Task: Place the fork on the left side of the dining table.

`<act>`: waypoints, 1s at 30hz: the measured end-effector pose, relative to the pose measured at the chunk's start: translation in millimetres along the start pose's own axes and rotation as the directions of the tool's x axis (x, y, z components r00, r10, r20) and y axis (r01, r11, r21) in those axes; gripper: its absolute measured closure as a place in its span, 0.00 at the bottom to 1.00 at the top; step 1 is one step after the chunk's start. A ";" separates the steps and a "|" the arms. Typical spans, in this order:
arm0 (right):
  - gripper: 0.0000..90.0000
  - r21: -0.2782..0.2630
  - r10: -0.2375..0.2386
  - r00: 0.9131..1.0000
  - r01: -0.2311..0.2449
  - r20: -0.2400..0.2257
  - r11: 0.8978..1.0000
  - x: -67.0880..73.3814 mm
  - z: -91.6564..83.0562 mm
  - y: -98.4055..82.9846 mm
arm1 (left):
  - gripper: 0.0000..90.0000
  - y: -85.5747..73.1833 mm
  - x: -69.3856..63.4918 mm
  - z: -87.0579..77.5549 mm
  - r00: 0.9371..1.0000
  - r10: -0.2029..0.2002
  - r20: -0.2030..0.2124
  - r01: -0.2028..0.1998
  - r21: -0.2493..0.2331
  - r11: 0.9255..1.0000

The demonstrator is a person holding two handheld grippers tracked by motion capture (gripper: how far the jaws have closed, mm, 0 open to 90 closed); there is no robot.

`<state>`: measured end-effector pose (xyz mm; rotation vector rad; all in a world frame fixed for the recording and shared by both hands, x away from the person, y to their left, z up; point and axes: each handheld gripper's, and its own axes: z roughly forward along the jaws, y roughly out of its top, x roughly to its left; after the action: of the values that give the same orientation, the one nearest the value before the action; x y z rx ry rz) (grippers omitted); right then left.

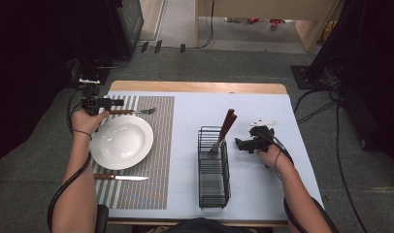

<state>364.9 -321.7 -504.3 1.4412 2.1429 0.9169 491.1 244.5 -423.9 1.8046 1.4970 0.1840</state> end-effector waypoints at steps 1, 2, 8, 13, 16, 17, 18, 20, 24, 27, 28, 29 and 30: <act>0.00 0.000 0.000 1.000 0.000 0.000 1.000 0.0 0.0 0.0 | 0.38 0.1 -3.4 -0.3 1.000 0.005 0.003 -0.005 0.003 1.000; 0.00 0.000 0.001 1.000 -0.001 0.000 1.000 0.1 0.0 0.0 | 0.38 0.1 -6.6 -0.8 1.000 0.012 0.006 -0.013 0.002 1.000; 0.00 0.001 0.001 1.000 -0.001 0.001 1.000 0.3 -0.1 0.0 | 0.37 -0.8 -24.8 -2.4 0.999 0.029 0.022 -0.029 0.001 1.000; 0.00 -0.001 0.000 1.000 0.000 0.001 1.000 0.3 0.0 -0.1 | 0.36 -4.1 -40.8 2.8 0.998 0.051 0.033 -0.052 0.021 0.998; 0.00 -0.001 0.000 1.000 0.000 0.001 1.000 0.3 0.0 0.0 | 0.36 -6.5 -49.6 4.9 0.997 0.057 0.047 -0.057 0.011 0.998; 0.00 0.000 -0.001 1.000 0.001 0.001 1.000 0.3 0.0 0.0 | 0.36 -7.5 -52.6 5.8 0.997 0.062 0.053 -0.062 0.006 0.998; 0.00 0.000 -0.001 1.000 0.001 0.001 1.000 0.3 0.0 0.0 | 0.35 -8.3 -55.6 6.7 0.996 0.069 0.056 -0.069 0.005 0.998; 0.00 0.000 -0.002 1.000 0.002 0.001 1.000 0.2 0.0 0.0 | 0.35 -10.0 -61.9 9.0 0.995 0.078 0.060 -0.078 -0.002 0.997; 0.00 0.001 -0.003 1.000 0.003 0.002 1.000 0.3 -0.1 0.0 | 0.34 -13.9 -73.6 15.1 0.993 0.098 0.069 -0.098 0.003 0.995; 0.00 0.001 -0.003 1.000 0.003 0.002 1.000 0.3 -0.1 0.0 | 0.33 -17.6 -82.8 18.8 0.989 0.125 0.080 -0.126 0.002 0.992; 0.00 0.001 -0.003 1.000 0.003 0.002 1.000 0.3 0.0 0.0 | 0.32 -18.7 -85.7 19.8 0.987 0.134 0.087 -0.134 0.004 0.991; 0.00 0.001 -0.003 1.000 0.003 0.002 1.000 0.3 -0.1 0.0 | 0.31 -19.3 -90.0 21.5 0.988 0.133 0.083 -0.134 0.010 0.991; 0.00 0.001 -0.004 1.000 0.004 0.002 1.000 0.2 0.0 0.0 | 0.31 -19.5 -92.6 22.7 0.988 0.134 0.081 -0.136 0.017 0.991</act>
<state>364.7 -321.4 -504.3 1.4376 2.1436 0.9130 460.8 152.2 -419.5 1.9106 1.3275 0.1604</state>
